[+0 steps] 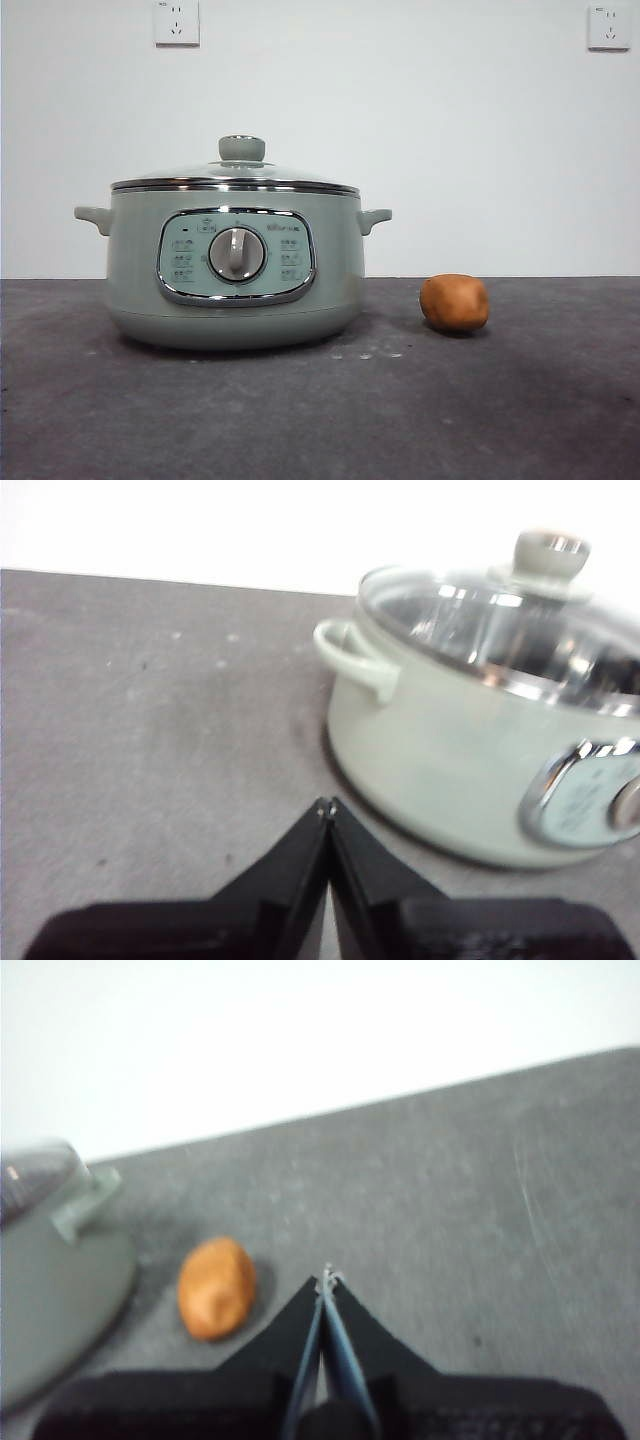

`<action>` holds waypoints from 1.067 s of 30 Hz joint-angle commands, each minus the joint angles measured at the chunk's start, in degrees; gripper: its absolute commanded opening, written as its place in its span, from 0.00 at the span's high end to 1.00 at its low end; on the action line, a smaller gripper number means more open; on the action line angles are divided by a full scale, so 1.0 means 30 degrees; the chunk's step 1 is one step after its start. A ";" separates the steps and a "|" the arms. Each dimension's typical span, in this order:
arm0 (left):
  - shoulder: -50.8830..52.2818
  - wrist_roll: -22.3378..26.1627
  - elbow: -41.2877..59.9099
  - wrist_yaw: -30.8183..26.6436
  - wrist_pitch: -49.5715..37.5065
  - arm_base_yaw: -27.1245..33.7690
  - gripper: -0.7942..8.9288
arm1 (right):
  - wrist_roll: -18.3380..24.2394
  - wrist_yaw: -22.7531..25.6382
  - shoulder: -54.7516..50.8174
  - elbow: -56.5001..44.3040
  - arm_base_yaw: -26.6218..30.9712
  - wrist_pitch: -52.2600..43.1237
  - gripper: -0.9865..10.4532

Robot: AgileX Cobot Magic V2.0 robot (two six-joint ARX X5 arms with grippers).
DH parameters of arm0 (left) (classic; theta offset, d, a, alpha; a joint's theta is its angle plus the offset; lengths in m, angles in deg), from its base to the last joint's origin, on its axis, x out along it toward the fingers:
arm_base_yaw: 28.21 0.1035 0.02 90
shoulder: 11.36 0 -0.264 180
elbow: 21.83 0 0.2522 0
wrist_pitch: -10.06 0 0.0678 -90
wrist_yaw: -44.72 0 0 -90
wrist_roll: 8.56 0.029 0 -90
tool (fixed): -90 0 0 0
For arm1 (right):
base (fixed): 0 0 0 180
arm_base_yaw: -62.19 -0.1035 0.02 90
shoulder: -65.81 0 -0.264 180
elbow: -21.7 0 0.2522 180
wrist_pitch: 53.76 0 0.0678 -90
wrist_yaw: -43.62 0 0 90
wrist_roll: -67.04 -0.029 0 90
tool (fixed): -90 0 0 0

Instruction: Pick up the potato,open the lid,put the potato in the pot,close the lid

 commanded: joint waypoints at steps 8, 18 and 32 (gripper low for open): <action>-0.2783 -0.0940 -0.3978 0.1596 0.1530 -0.0044 0.92 | -0.0277 -0.2011 0.3490 0.5282 -0.0007 0.1457 0.92; -0.6251 -0.0051 -0.9187 0.4386 0.5078 -0.0044 0.92 | 0.3563 -0.4167 0.9165 1.2429 -0.0007 0.7599 0.92; -0.8043 0.2004 -1.2247 0.4371 0.8896 -0.0044 0.92 | 0.4969 -0.4991 1.2276 1.5861 -0.0022 1.0877 0.92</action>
